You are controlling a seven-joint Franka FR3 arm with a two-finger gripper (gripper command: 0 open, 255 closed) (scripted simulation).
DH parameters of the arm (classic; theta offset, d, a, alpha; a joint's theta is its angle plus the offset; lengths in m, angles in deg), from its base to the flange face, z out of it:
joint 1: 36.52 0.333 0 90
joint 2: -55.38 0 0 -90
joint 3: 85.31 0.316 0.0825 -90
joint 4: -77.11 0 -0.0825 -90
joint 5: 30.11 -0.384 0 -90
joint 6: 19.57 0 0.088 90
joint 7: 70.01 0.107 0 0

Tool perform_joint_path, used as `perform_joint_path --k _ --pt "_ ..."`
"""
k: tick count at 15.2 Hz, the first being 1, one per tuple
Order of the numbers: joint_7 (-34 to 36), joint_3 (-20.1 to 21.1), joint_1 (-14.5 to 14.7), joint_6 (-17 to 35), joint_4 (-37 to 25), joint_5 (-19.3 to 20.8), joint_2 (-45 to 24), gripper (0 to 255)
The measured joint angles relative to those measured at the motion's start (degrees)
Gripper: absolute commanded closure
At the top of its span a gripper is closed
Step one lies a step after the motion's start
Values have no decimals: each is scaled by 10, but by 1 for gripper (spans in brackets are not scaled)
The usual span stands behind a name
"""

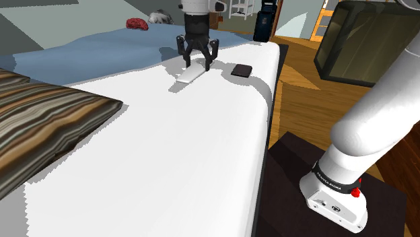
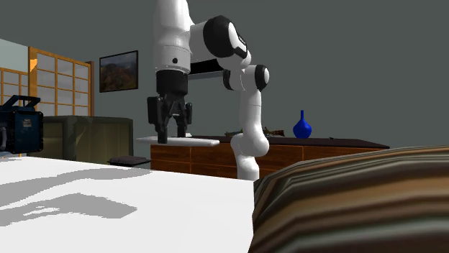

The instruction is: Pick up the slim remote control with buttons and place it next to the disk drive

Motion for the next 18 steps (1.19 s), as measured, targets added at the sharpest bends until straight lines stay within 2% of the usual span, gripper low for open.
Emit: perform_joint_path --k 6,10,18 --pt "-96 -53 -38 8 41 -16 37 255" --pt "-150 -85 -63 2 33 -10 33 255" --pt "-165 -90 -67 58 91 -11 34 255"
